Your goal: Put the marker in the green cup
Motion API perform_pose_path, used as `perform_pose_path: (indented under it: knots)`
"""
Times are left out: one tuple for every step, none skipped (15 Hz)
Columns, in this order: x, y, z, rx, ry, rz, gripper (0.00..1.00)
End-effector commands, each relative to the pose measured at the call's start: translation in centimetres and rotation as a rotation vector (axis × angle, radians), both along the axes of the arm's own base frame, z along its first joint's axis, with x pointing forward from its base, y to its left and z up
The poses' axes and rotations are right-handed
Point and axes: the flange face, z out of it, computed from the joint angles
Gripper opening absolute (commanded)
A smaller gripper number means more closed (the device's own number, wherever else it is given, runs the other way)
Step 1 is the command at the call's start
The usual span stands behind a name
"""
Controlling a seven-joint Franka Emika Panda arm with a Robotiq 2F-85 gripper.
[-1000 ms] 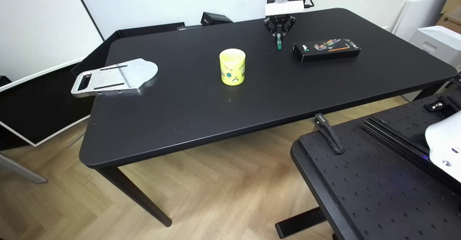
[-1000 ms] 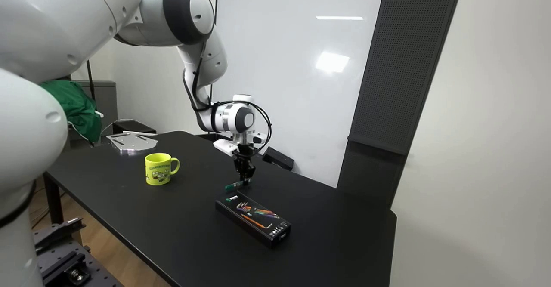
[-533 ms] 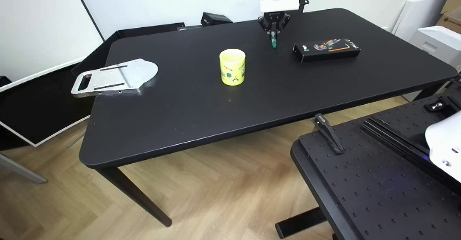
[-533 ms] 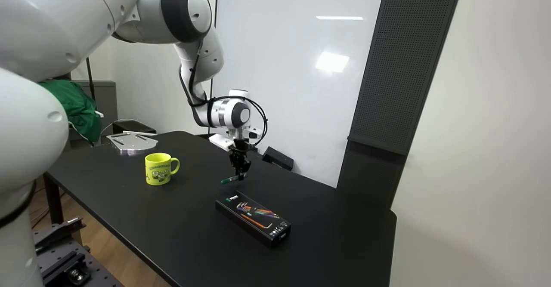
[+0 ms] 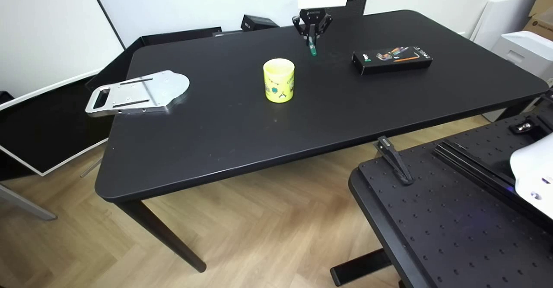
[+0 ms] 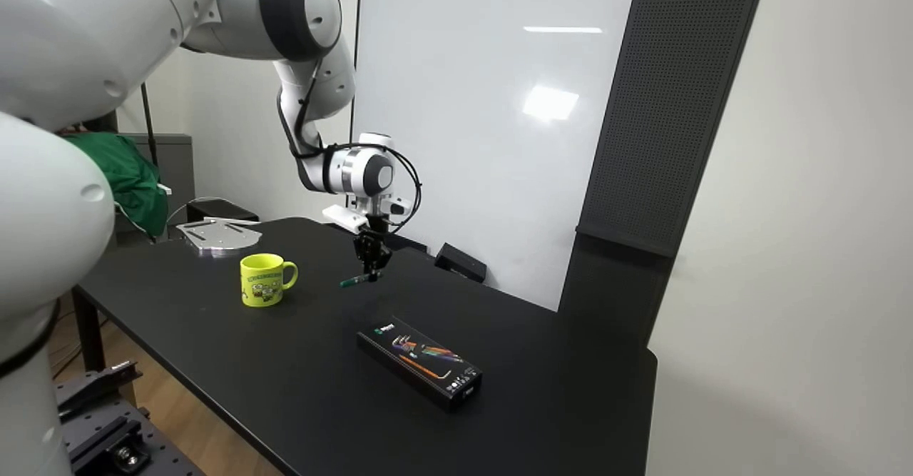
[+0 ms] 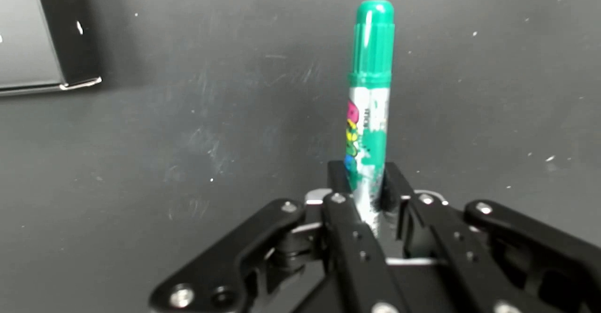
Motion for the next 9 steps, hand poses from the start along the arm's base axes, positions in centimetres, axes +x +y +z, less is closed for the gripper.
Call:
perform_pose_path:
  knots:
    - [-1.3, 1.1, 2.6, 0.017, 0.046, 0.056, 0.05]
    - [-1.5, 1.1, 3.1, 0.006, 0.056, 0.066, 0.05]
    - [-1.7, 1.1, 3.8, -0.005, 0.069, 0.077, 0.05]
    - [-1.9, 1.1, 4.4, -0.012, 0.078, 0.087, 0.05]
    - [-2.2, 1.2, 5.0, -0.001, 0.103, 0.114, 0.05]
    - [-2.7, 1.4, 5.4, 0.012, 0.131, 0.146, 0.05]
    - [-3.0, 1.6, 5.9, 0.018, 0.157, 0.173, 0.05]
    - [-3.3, 1.8, 6.4, 0.025, 0.179, 0.193, 0.05]
    - [-3.4, 1.9, 6.7, 0.026, 0.195, 0.203, 0.05]
